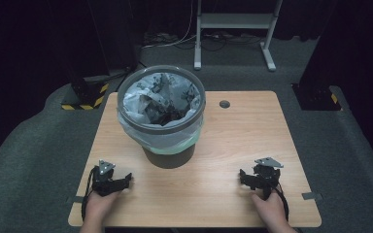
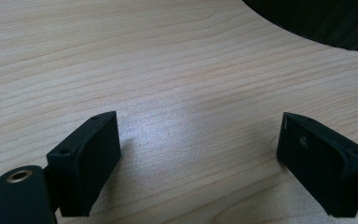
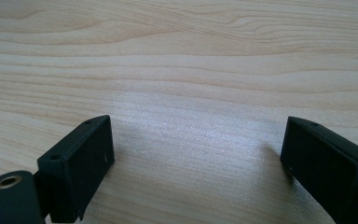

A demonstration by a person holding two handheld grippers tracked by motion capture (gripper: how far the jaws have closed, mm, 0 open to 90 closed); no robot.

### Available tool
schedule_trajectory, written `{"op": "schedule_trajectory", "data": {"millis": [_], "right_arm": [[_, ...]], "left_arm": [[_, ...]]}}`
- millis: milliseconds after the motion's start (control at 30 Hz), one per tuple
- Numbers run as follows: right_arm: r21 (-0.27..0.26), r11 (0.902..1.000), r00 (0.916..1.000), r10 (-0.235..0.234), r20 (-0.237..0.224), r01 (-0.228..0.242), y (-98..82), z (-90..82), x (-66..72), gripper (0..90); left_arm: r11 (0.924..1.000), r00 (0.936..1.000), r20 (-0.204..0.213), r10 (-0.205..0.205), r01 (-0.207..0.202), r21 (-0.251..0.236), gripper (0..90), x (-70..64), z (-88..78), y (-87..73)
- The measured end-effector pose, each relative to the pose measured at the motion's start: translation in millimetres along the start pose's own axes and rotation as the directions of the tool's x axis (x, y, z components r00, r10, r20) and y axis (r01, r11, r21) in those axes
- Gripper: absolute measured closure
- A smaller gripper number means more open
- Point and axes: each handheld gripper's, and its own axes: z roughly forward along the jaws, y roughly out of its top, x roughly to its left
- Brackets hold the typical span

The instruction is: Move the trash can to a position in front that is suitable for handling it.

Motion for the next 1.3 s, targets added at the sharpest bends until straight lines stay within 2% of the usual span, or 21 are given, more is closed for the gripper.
{"op": "schedule_trajectory", "data": {"millis": [233, 333, 400, 533, 633, 667, 700, 733, 867, 933, 967, 1000, 1033, 1067, 1100, 1133, 1167, 1233, 1300], "right_arm": [[0.002, 0.9999, 0.9999, 0.010, -0.001, -0.010, 0.8, 0.4, 0.1, 9.4], [0.004, 0.9999, 0.9998, -0.010, -0.017, 0.010, 2.2, 0.9, -1.0, 11.1], [0.003, 0.9999, 0.9993, 0.012, -0.034, -0.012, 4.6, 0.0, -1.2, 12.6], [-0.026, 0.9997, 0.9987, 0.000, -0.051, -0.001, 9.2, -6.4, 3.1, 12.6], [-0.048, 0.9986, 0.9980, 0.022, -0.059, -0.025, 15.1, -8.9, 5.7, 12.6], [-0.075, 0.9971, 0.9983, 0.007, -0.058, -0.011, 22.0, -10.5, 10.1, 12.6], [-0.075, 0.9971, 0.9983, 0.007, -0.058, -0.011, 22.0, -10.5, 10.1, 12.6], [-0.093, 0.9955, 0.9983, -0.025, -0.053, 0.020, 28.9, -11.9, 15.9, 12.7], [-0.113, 0.9922, 0.9973, -0.057, -0.046, 0.051, 38.4, -12.7, 23.4, 12.6], [-0.127, 0.9898, 0.9960, -0.072, -0.052, 0.065, 48.2, -14.9, 29.9, 12.7], [-0.127, 0.9898, 0.9960, -0.072, -0.052, 0.065, 48.2, -14.9, 29.9, 12.7], [-0.140, 0.9872, 0.9951, -0.084, -0.053, 0.076, 55.4, -16.5, 33.6, 12.7], [-0.140, 0.9872, 0.9951, -0.084, -0.053, 0.076, 55.4, -16.5, 33.6, 12.7], [-0.150, 0.9852, 0.9943, -0.092, -0.054, 0.083, 62.5, -18.4, 37.5, 12.7], [-0.150, 0.9852, 0.9943, -0.092, -0.054, 0.083, 62.5, -18.4, 37.5, 12.7], [-0.162, 0.9831, 0.9934, -0.097, -0.061, 0.086, 69.6, -20.5, 41.6, 12.6], [-0.171, 0.9813, 0.9929, -0.101, -0.063, 0.089, 73.2, -21.9, 43.8, 12.6], [-0.192, 0.9767, 0.9919, -0.110, -0.065, 0.095, 80.7, -25.0, 47.7, 12.5], [-0.202, 0.9740, 0.9911, -0.117, -0.065, 0.101, 84.5, -26.7, 49.3, 12.4]], "left_arm": [[0.9999, 0.9999, 0.001, -0.013, 0.013, 0.006, 12.9, 2.0, 0.5, 2.0], [0.9996, 0.9996, 0.008, -0.027, 0.027, 0.004, 11.9, 3.9, 2.5, 4.3], [0.9996, 0.9996, -0.002, -0.027, 0.027, 0.009, 12.9, 5.2, 4.0, 7.0], [0.9994, 0.9994, 0.002, -0.034, 0.034, -0.011, 12.9, 6.5, 4.7, 13.2], [0.9987, 0.9993, 0.004, -0.036, 0.037, -0.035, 12.9, 5.7, 3.3, 18.6], [0.9984, 0.9994, 0.004, -0.034, 0.034, -0.046, 12.9, 5.1, 2.4, 21.8], [0.9979, 0.9995, 0.005, -0.031, 0.031, -0.057, 12.9, 4.2, 1.4, 24.9], [0.9965, 0.9997, 0.005, -0.023, 0.023, -0.080, 12.9, 2.5, -0.3, 31.4], [0.9946, 1.0000, -0.003, 0.000, 0.000, -0.103, 12.9, 1.5, -3.0, 41.0], [0.9907, 0.9999, -0.010, 0.008, -0.009, -0.135, 12.9, 2.0, -4.5, 50.3], [0.9907, 0.9999, -0.010, 0.008, -0.009, -0.135, 12.8, 2.0, -4.5, 50.3], [0.9892, 1.0000, -0.008, 0.002, -0.003, -0.147, 12.9, 2.8, -5.0, 52.9], [0.9877, 0.9999, -0.009, -0.004, 0.003, -0.156, 12.9, 4.2, -5.6, 55.3], [0.9833, 0.9994, -0.009, -0.033, 0.031, -0.179, 12.8, 6.7, -7.0, 59.0], [0.9833, 0.9994, -0.009, -0.033, 0.031, -0.179, 12.8, 6.7, -7.0, 59.0], [0.9788, 0.9984, -0.012, -0.054, 0.051, -0.198, 12.8, 9.4, -9.1, 62.5], [0.9788, 0.9984, -0.012, -0.054, 0.051, -0.198, 12.8, 9.4, -9.1, 62.5], [0.9716, 0.9972, -0.020, -0.073, 0.066, -0.227, 12.8, 12.5, -13.5, 67.5], [0.9700, 0.9969, -0.026, -0.074, 0.066, -0.234, 12.8, 13.2, -15.0, 69.1]]}}
